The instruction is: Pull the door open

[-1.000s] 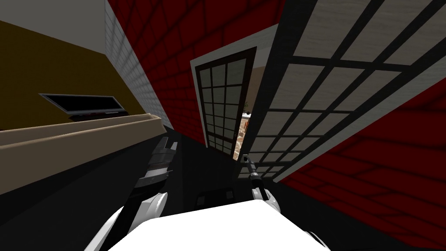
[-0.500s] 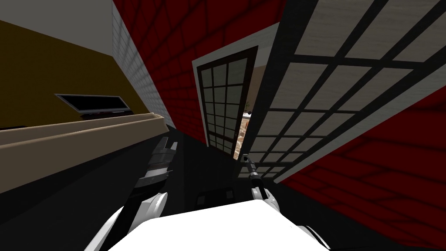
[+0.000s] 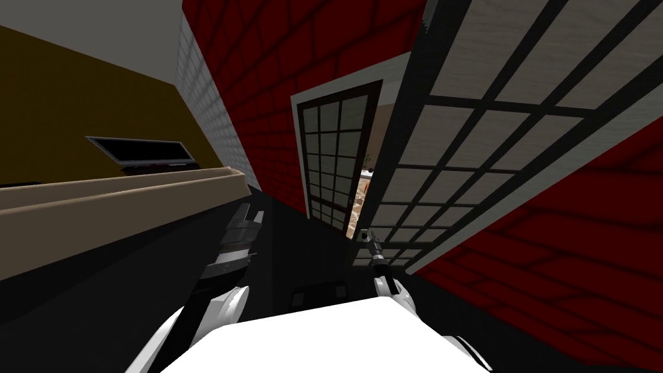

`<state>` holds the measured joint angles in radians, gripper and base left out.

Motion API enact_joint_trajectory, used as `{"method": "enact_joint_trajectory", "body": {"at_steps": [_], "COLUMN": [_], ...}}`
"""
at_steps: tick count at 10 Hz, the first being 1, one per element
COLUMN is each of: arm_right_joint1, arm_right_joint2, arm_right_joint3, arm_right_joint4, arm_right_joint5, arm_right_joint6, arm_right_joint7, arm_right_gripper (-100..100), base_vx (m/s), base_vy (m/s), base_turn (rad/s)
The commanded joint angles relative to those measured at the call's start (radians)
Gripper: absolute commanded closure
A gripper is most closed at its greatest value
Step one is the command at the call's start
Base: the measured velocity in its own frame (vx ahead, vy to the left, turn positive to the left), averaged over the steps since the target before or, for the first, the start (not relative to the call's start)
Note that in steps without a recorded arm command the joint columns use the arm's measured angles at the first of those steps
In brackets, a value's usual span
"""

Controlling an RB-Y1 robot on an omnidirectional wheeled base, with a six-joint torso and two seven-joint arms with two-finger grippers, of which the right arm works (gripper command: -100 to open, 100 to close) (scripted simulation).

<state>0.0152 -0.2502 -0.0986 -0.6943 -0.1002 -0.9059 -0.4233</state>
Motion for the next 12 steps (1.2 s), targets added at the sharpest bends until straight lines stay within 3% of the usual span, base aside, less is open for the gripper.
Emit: {"method": "enact_joint_trajectory", "body": {"at_steps": [1, 10, 12], "arm_right_joint1": [0.003, 0.004, 0.004], "arm_right_joint2": [0.016, 0.03, 0.036], "arm_right_joint3": [0.018, 0.047, 0.059], "arm_right_joint4": [0.0, -0.019, -0.027], "arm_right_joint5": [-0.009, -0.093, -0.127], "arm_right_joint6": [0.007, 0.025, 0.032], "arm_right_joint7": [-0.045, -0.264, -0.327], "arm_right_gripper": [-100, -100, -100], "base_vx": [-0.071, -0.062, -0.071], "base_vy": [0.008, -0.004, -0.022], "base_turn": [0.068, 0.059, 0.069]}}
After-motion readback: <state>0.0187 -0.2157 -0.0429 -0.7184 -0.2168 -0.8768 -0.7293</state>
